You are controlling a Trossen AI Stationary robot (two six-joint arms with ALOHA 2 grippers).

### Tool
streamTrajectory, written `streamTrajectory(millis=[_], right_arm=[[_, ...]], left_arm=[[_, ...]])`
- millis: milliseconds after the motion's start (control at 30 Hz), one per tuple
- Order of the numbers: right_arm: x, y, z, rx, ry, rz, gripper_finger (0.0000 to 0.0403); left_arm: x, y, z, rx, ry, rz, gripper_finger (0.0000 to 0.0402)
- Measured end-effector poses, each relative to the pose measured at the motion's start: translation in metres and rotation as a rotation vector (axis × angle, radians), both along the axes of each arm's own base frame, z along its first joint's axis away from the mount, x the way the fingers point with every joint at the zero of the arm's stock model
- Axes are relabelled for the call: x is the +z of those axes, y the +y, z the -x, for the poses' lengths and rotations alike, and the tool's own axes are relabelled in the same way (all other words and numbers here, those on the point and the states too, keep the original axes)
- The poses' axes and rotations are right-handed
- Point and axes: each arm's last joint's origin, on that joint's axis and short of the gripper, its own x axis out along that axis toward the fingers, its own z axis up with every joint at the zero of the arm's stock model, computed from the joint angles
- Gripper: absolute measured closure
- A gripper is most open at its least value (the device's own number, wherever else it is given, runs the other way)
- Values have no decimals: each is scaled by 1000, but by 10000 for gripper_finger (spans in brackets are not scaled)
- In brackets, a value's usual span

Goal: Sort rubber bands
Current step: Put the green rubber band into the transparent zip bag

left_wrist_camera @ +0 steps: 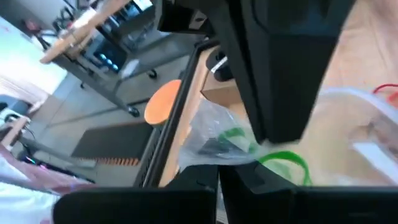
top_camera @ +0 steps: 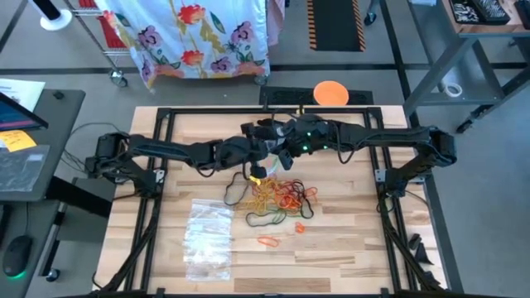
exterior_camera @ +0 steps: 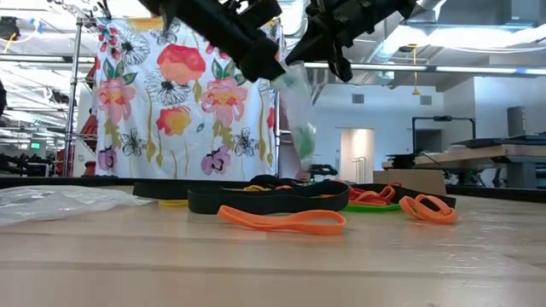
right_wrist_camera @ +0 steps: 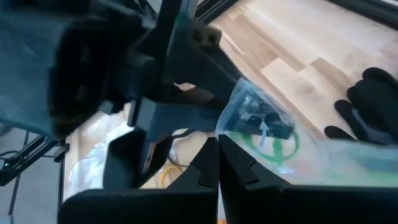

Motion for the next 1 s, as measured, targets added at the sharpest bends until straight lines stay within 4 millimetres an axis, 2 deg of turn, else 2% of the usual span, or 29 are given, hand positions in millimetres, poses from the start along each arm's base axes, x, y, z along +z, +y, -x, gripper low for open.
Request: streamTrajectory(millis=[233,433,600,700,867,1000], right_arm=[[2,-1,-1,-6,-27,23,403],[5,-3,-2,-18,-51,23,403],[6,-12,2,-49,-14,-8,403],[16,-19,5,-77,19,-6,403],[34,-23,8,-110,45,21,403],[52,-29,18,-143,140,53,403]], left_arm=[[19,-12,1,-3,156,64,394],[27,-23,1,-44,213,14,324],[43,-35,5,58,272,-93,264],[53,-41,8,71,273,-104,244],[64,-29,20,125,276,-104,233],[83,-16,45,126,211,-1,232]])
